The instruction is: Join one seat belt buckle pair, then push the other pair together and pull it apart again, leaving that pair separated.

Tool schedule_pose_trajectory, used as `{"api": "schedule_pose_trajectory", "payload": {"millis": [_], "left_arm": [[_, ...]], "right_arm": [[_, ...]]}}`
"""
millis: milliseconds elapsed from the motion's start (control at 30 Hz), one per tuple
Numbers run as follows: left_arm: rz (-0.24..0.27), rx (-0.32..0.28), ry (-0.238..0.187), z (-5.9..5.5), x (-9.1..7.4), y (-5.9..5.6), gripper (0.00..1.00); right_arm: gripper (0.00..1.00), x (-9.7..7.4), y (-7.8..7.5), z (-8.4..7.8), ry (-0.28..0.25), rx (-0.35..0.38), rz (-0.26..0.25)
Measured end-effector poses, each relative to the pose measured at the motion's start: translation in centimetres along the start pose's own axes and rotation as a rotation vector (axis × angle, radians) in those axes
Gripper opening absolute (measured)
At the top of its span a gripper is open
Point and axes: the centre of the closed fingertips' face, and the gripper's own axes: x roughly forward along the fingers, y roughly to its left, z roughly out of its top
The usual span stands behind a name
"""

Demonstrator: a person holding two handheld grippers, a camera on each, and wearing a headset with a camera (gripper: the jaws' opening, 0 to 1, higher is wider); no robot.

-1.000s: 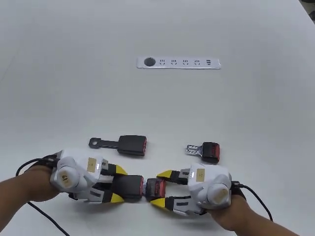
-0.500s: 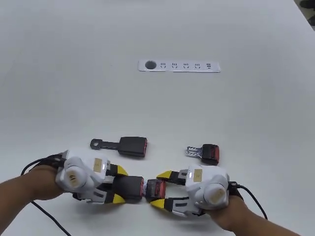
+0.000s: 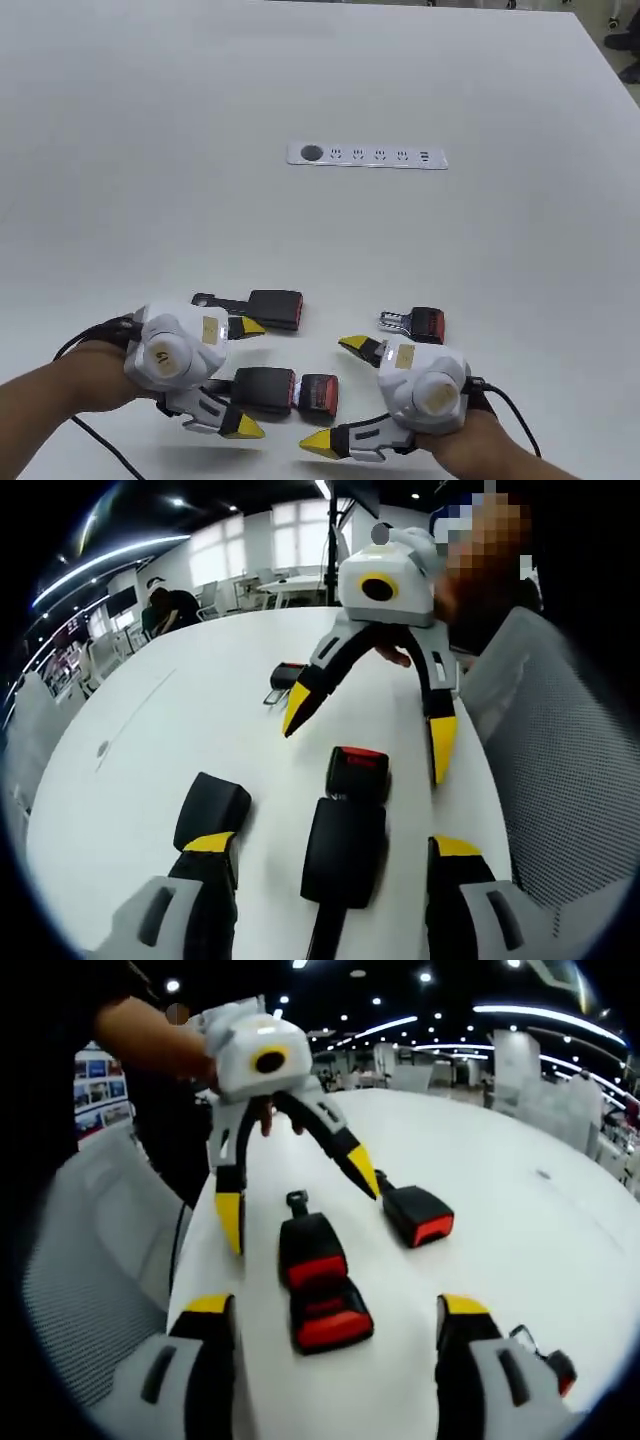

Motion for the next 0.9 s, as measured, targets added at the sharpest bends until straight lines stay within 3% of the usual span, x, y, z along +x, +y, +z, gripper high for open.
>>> {"api": "schedule_pose_trajectory", "payload": {"millis": [200,467,600,900], "left_arm": [[0.065,-0.005,-0.023,0.9,-1.8,1.4,0.89],[0.124,-0.002,-0.037,1.6,-3.4,4.4,0.9],[0.139,-0.005,-0.048,1.7,-3.6,5.9,0.89],[0.136,0.009,-0.04,2.3,-2.2,7.7,0.87]], "right_arm": [[0.83,-1.4,-1.3,1.1,-0.015,-0.015,-0.031],[0.85,-3.4,-4.0,1.7,-0.009,-0.028,-0.067],[0.85,-4.8,-6.1,1.5,0.001,-0.021,-0.098],[0.87,-7.2,-9.1,-0.4,0.044,-0.001,-0.129]]}}
